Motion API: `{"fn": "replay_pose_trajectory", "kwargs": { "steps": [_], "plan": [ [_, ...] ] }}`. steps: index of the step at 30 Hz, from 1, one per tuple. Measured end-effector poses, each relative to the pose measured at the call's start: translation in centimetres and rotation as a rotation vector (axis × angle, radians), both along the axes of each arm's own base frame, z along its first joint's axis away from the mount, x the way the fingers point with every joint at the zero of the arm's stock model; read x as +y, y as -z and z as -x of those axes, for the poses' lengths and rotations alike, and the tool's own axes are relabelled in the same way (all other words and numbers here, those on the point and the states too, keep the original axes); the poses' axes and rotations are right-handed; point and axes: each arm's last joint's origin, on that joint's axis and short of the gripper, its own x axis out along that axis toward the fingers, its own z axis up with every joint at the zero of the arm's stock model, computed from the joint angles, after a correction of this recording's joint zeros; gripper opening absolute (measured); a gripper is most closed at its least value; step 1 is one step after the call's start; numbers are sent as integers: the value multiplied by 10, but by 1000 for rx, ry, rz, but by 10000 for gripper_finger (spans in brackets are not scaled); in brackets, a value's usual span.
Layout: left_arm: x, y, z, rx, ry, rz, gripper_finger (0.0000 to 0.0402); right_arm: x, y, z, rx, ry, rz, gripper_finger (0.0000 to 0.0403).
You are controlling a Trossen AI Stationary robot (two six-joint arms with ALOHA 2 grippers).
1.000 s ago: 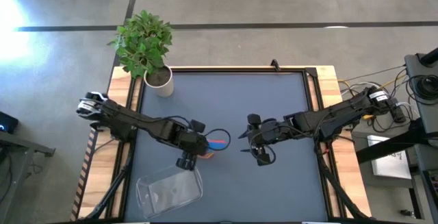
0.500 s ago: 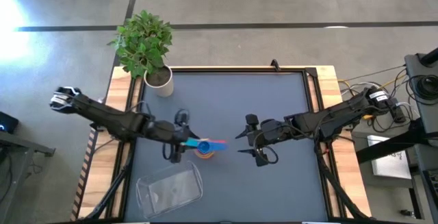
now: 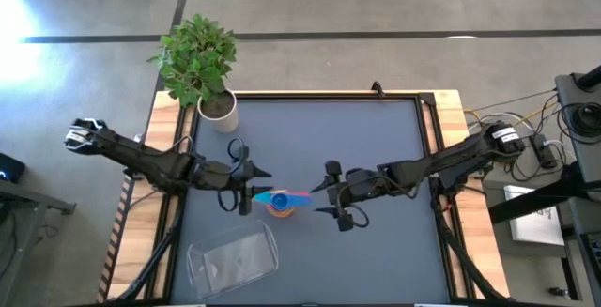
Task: Nest measuring cups in basket
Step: Stack the blue measuring cup into the red measuring cup
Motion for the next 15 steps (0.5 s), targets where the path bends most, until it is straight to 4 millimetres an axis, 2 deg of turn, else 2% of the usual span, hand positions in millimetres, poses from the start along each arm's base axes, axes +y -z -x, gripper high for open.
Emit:
{"fn": "replay_pose_trajectory", "kwargs": {
  "steps": [4,9,15],
  "plan": [
    [1,0,0,-13,-41,9,152,0,8,-5,25,2,9,226],
    [2,6,3,-2,-42,11,138,1,7,-2,49,-46,-18,226],
    [3,28,8,-19,-59,49,113,3,5,0,42,-107,-58,226]
  ]
}}
